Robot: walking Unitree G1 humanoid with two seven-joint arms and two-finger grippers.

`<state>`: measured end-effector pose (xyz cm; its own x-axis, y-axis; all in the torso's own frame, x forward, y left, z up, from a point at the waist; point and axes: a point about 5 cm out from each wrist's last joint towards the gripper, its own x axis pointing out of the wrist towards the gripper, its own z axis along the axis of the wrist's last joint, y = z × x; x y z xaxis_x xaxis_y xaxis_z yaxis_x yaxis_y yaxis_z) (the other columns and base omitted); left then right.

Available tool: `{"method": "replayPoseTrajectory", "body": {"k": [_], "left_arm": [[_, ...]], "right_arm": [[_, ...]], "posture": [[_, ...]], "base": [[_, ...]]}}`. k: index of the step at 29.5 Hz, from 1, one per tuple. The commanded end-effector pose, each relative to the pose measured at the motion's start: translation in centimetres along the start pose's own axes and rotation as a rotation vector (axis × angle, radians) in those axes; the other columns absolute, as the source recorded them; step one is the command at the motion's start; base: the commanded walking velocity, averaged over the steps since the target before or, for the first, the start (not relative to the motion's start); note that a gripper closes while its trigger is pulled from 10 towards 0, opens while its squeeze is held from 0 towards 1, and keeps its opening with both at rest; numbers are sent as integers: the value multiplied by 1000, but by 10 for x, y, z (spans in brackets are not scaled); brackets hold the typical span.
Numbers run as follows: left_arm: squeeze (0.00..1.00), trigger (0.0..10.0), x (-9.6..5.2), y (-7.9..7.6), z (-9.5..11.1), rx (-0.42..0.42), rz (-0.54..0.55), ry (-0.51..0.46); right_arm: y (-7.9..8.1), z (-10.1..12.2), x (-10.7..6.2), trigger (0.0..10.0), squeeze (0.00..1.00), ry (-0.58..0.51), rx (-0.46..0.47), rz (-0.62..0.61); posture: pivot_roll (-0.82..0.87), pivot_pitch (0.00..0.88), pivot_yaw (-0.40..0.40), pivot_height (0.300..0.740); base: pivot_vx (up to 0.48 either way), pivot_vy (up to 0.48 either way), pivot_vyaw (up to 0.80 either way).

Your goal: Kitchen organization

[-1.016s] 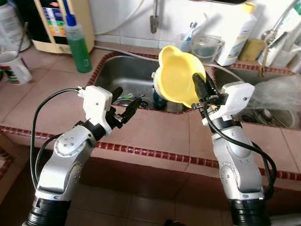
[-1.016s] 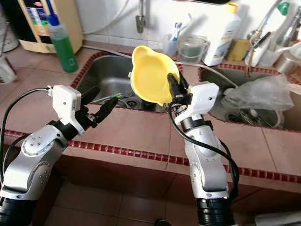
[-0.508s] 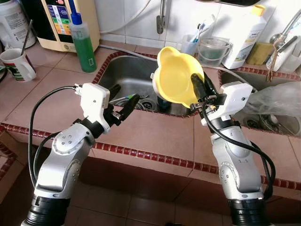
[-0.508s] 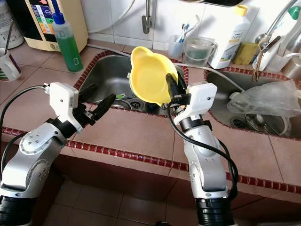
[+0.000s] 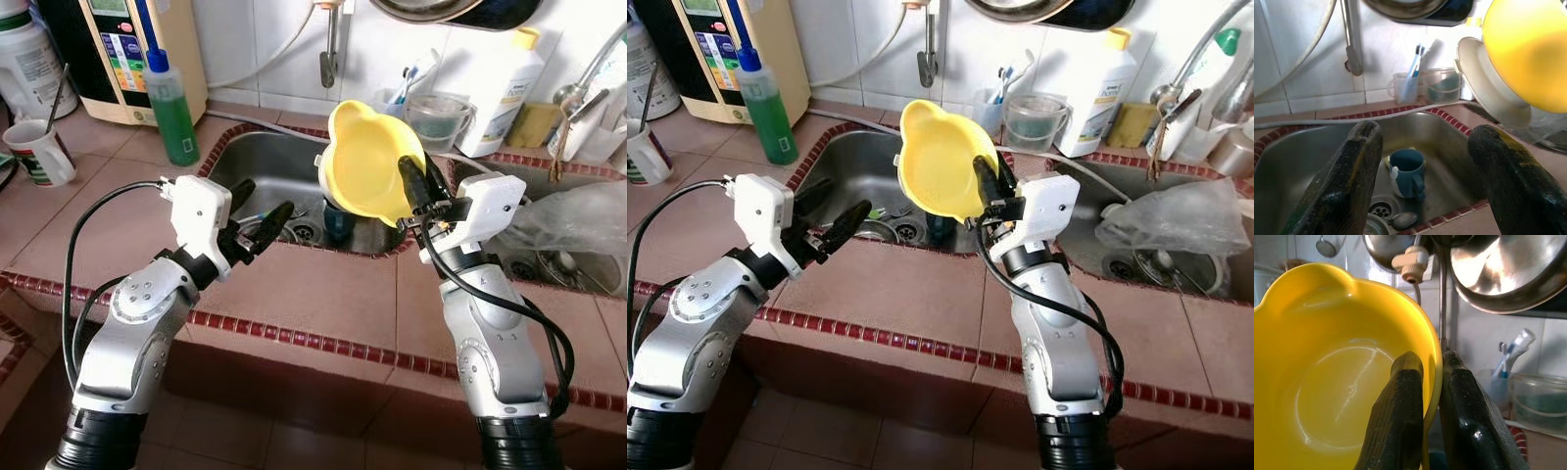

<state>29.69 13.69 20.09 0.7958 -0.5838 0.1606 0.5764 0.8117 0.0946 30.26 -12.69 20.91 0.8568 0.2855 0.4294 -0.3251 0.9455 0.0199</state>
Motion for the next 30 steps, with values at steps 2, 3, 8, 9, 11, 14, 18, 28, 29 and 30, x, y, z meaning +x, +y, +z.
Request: {"method": "replayPoseTrajectory", "body": {"k": [2, 3, 8, 9, 11, 14, 18, 28, 29, 30], "left_arm": [[0, 10000, 2, -1, 1, 8, -11, -1], [0, 10000, 2, -1, 1, 8, -13, -1], [0, 10000, 2, -2, 2, 9, -19, -2], [0, 10000, 2, -2, 2, 9, -20, -2], [0, 10000, 2, -2, 2, 10, -22, -1], [0, 10000, 2, -2, 2, 11, -22, 0], [0, 10000, 1, -3, 3, 18, -27, -11], [0, 10000, -5, -14, 10, -9, -101, -44], [0, 10000, -6, -17, 12, -1, -123, -46], [0, 10000, -8, -20, 14, -9, -144, -48]], "right_arm": [[2, 3, 0, 10000, 0, -9, -4, 14], [2, 3, 0, 10000, 0, -9, -4, 14], [2, 3, 0, 10000, 0, -9, -3, 16], [2, 3, -1, 10000, 0, -9, -3, 17], [2, 3, -1, 10000, 0, -8, -3, 17], [2, 3, -1, 10000, 0, -7, -2, 17], [2, 3, -1, 10000, 0, -6, -2, 18], [-8, -10, -1, 10000, 0, 77, -20, -35], [-11, -13, -1, 10000, 0, 99, -23, -49], [-14, -16, -1, 10000, 0, 118, -29, -53]], "posture": [[-68, 109, -12, 740], [-69, 107, -11, 740], [-68, 106, -12, 740], [-69, 106, -11, 740], [-66, 108, -12, 740], [-67, 109, -11, 740], [-65, 110, -11, 740], [-56, 125, -6, 740], [-55, 128, -7, 740], [-50, 135, -4, 740]], "base": [[349, 0, 0], [352, 0, 0], [350, 0, 0], [349, 0, 0], [349, 0, 0], [351, 0, 0], [339, 0, 0], [0, 0, 0], [0, 0, 0], [0, 0, 0]]}}
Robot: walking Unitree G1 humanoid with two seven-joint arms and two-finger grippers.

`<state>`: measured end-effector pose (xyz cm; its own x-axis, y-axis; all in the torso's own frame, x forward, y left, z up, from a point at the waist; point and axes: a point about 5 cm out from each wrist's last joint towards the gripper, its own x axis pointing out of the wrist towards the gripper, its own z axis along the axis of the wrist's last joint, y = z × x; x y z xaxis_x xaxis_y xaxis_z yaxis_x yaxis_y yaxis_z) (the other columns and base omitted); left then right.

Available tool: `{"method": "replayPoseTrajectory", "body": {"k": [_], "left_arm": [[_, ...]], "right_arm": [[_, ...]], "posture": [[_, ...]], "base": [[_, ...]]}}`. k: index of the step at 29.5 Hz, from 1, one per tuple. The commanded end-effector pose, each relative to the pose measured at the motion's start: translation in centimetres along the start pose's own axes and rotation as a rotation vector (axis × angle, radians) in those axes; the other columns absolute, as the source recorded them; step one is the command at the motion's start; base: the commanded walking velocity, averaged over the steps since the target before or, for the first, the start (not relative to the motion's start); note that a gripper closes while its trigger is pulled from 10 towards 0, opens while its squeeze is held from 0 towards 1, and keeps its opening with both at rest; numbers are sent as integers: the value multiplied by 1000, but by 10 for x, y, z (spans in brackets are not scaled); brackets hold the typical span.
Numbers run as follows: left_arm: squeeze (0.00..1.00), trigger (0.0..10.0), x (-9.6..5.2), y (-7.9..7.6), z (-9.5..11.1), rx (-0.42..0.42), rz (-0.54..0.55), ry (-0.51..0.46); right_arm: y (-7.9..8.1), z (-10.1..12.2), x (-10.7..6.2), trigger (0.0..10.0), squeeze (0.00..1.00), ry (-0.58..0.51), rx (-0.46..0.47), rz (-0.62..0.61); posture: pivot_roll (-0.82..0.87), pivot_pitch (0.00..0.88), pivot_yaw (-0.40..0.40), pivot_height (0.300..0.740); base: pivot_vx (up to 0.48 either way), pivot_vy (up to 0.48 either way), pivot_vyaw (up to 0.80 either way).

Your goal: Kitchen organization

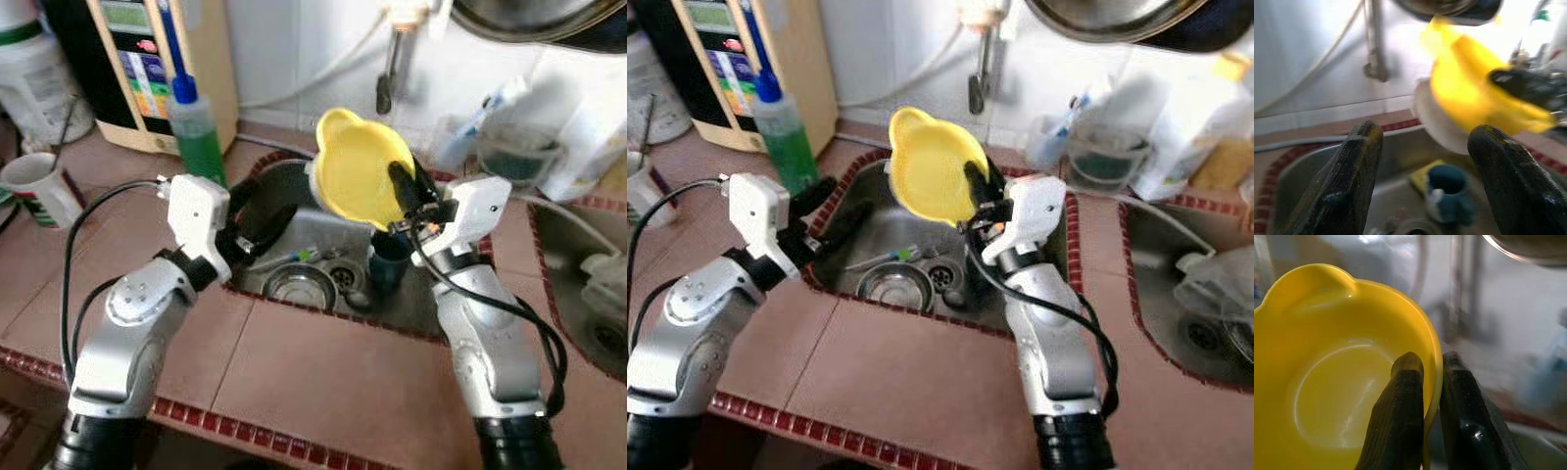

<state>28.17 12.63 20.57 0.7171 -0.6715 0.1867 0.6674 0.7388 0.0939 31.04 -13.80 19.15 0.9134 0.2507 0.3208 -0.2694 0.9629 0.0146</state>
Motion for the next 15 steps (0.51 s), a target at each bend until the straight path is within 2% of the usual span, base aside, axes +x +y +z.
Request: {"method": "replayPoseTrajectory", "body": {"k": [1, 10, 12, 15], "left_arm": [[0, 10000, -2, -4, 7, 13, -38, -11], [0, 10000, -12, -20, 8, 19, -125, 26], [0, 10000, -18, -29, 7, 15, -179, 54], [0, 10000, -22, -35, 5, 16, -207, 75]], "right_arm": [[-1, -1, 3, 10000, 0, 14, 0, 1], [-16, -17, 9, 10000, 0, 100, -19, -19], [-22, -22, 11, 10000, 0, 124, -9, -37], [-25, -26, 12, 10000, 0, 141, -2, -47]], "posture": [[-49, 137, -3, 740], [-28, 178, 9, 740], [-22, 196, 14, 740], [-14, 211, 20, 740]], "base": [[0, 0, 0], [0, 0, 0], [0, 0, 0], [0, 0, 0]]}}
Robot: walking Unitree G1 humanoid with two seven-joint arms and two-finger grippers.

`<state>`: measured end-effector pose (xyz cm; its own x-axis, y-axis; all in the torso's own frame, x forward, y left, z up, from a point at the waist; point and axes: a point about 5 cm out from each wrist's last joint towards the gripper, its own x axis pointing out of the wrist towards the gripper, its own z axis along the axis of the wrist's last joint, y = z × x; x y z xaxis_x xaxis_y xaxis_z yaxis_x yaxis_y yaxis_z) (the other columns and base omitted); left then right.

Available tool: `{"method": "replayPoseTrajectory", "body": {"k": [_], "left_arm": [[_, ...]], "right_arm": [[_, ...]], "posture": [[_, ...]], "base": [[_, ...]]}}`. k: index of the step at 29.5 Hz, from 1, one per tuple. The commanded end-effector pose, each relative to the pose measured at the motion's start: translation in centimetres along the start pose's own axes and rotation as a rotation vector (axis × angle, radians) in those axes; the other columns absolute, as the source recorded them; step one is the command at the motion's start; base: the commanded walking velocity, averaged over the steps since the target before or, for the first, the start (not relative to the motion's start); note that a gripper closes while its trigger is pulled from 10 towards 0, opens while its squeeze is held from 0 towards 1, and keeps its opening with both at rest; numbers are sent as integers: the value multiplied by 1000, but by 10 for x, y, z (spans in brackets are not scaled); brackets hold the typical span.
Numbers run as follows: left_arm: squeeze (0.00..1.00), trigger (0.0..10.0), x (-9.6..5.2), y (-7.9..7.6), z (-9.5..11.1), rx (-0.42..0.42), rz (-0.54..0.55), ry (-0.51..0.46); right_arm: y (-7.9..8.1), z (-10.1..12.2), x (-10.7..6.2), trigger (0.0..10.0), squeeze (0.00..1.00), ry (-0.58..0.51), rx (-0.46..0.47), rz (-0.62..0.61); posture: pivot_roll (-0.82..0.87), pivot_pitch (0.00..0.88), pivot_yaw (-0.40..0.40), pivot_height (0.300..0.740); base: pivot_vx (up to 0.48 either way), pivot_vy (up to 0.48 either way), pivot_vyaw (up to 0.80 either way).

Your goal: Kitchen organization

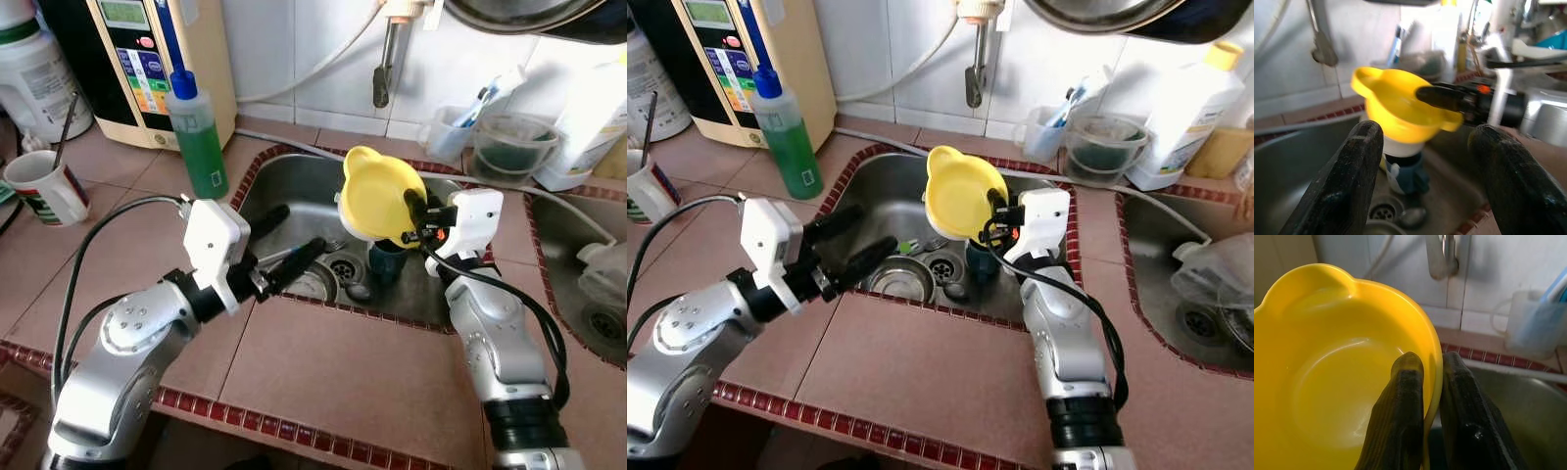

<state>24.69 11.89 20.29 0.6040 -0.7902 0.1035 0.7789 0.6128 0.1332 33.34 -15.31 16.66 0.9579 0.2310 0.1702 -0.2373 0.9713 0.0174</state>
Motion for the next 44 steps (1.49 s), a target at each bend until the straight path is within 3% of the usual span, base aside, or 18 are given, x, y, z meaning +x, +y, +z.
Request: {"method": "replayPoseTrajectory", "body": {"k": [1, 7, 17, 20, 44], "left_arm": [[0, 10000, -2, -10, -1, -3, -51, 26], [0, 10000, -6, -20, -6, -9, -90, 66], [0, 10000, -6, -23, -5, -23, -102, 70], [0, 10000, -5, -24, -5, -23, -107, 72], [0, 10000, 1, -28, -2, -37, -110, 37]], "right_arm": [[-5, 0, 5, 10000, 0, -1, 11, -18], [-4, -7, 12, 10000, 0, 38, 31, 6], [-2, -19, 22, 10000, 0, 104, 49, 45], [-1, -23, 23, 10000, 0, 153, 92, 62], [-10, -15, 17, 10000, 0, 390, -59, 258]], "posture": [[-13, 216, 21, 740], [-4, 238, 30, 740], [-2, 240, 33, 740], [-1, 241, 33, 740], [-32, 229, 2, 740]], "base": [[0, 0, 0], [0, 0, 0], [0, 0, 0], [0, 0, 0], [0, 0, 0]]}}
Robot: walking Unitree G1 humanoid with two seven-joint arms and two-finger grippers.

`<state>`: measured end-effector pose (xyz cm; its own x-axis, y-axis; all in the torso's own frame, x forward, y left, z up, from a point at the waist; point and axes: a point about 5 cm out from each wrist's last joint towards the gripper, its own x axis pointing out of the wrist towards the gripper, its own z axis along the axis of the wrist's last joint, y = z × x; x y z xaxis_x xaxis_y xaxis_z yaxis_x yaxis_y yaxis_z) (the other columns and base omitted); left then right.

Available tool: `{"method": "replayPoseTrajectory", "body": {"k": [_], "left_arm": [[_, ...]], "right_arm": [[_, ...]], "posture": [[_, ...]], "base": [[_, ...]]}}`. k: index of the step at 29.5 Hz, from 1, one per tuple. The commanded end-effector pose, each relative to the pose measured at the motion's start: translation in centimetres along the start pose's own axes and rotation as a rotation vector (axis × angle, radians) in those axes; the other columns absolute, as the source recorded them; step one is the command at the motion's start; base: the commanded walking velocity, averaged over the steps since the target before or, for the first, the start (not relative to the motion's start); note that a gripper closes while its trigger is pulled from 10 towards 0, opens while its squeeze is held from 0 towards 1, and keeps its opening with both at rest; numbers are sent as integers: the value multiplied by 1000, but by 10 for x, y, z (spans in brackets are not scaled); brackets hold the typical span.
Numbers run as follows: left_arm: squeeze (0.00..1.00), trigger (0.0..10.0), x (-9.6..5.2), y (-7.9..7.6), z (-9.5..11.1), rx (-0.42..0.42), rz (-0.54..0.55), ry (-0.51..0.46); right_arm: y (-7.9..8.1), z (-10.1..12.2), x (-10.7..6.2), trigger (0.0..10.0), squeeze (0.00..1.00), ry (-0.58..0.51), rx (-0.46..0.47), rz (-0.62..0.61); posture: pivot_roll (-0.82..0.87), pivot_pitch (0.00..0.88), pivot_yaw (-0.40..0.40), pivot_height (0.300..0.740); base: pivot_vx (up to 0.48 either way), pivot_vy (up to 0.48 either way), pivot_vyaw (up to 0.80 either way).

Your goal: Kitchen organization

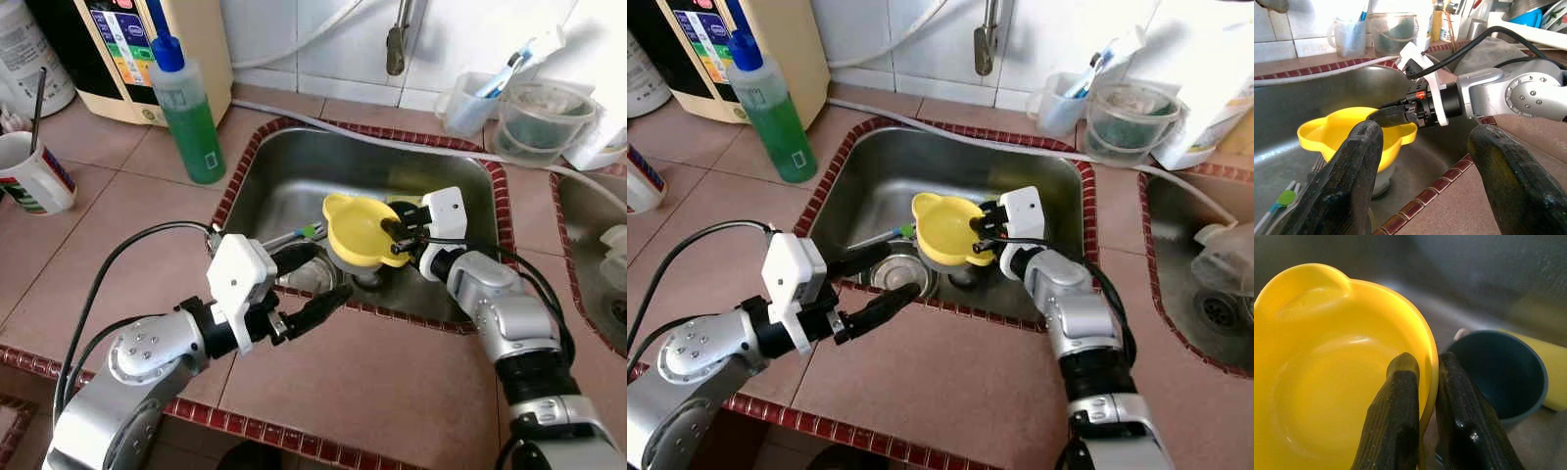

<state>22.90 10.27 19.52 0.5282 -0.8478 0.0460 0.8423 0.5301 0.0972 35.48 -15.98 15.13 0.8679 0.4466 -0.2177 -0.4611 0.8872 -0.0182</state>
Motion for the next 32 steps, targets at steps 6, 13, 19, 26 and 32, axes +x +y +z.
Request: {"method": "replayPoseTrajectory", "body": {"k": [6, 13, 19, 26, 32], "left_arm": [[0, 10000, 1, -4, 3, 5, -9, -13], [0, 10000, 1, -5, 4, 2, -13, -17], [0, 10000, 1, -5, 4, 2, -10, -15], [0, 10000, 1, -4, 5, 2, -8, -16], [0, 10000, 1, -3, 5, 2, -7, -17]], "right_arm": [[-2, 5, -4, 10000, 0, 55, -48, 26], [-4, 3, -5, 10000, 847, 90, -54, 42], [-2, 3, -4, 10000, 1000, 83, -67, 53], [-1, 4, -4, 10000, 1000, 78, -70, 57], [0, 6, -4, 10000, 1000, 64, -67, 60]], "posture": [[-34, 228, 0, 740], [-32, 230, 0, 740], [-30, 236, 0, 740], [-26, 238, -1, 740], [-26, 237, 3, 740]], "base": [[0, 0, 0], [0, 0, 0], [0, 0, 0], [0, 0, 0], [0, 0, 0]]}}
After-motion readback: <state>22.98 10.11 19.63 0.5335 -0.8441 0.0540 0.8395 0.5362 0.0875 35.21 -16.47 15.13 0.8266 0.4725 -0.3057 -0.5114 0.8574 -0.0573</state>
